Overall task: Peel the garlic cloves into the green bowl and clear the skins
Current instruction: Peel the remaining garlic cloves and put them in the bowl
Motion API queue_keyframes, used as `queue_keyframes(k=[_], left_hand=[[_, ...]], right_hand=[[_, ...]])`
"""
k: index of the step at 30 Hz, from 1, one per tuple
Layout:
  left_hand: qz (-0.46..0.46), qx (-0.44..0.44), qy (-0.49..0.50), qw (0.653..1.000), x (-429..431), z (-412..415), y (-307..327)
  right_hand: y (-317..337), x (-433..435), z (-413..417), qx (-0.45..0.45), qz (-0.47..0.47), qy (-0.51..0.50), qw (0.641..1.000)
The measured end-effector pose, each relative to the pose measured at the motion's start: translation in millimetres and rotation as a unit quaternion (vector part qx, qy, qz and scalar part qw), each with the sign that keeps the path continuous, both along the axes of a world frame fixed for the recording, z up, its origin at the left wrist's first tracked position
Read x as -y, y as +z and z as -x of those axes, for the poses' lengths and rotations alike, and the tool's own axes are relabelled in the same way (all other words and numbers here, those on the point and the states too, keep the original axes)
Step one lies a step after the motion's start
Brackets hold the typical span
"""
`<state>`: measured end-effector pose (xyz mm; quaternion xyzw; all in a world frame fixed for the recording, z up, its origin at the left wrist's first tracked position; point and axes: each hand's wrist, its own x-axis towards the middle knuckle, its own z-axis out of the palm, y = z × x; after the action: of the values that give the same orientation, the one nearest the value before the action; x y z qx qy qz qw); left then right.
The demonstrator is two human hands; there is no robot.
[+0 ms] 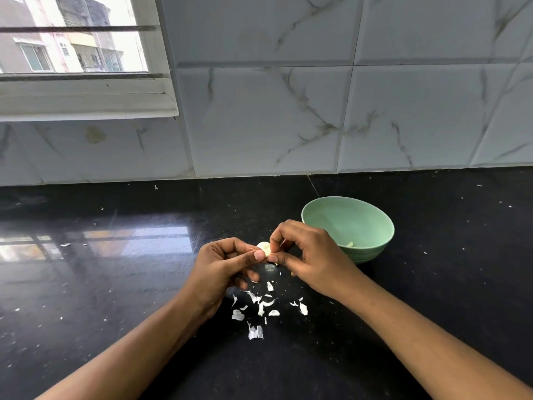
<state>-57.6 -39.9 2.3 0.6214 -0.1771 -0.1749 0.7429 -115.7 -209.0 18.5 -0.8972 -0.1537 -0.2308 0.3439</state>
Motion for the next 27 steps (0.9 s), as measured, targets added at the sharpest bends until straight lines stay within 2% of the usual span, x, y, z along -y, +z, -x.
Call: queue_keyframes(k=[3,6,11,17,23,27], left_hand=[[-0.008,0.031,0.014,0.999,-0.3,1.2,-0.4],[-0.029,0.091,0.043,0.994,0.5,4.0,-0.7],[-0.084,0.225,0.096,0.966,-0.9,2.5,-4.8],[-0.141,0.339,0.124,0.922,-0.5,4.9,-7.9],[-0.154,0.45,0.129,0.87,-1.0,1.1,-9.0],[-0.164,0.496,0.123,0.844,-2.4,0.6,-8.5]], right_hand=[[0.0,-0.2,0.6,-0.036,-0.073,-0.013,0.997],[-0.5,-1.8,1.9,-0.092,-0.213,-0.021,0.973],[-4.0,-9.6,1.0,-0.117,-0.328,-0.029,0.937],[-6.2,-13.8,1.3,-0.1,-0.337,-0.054,0.935],[-9.4,-20.0,1.7,-0.046,-0.259,-0.096,0.96],[-8.5,-22.6,2.1,-0.028,-0.254,-0.101,0.961]])
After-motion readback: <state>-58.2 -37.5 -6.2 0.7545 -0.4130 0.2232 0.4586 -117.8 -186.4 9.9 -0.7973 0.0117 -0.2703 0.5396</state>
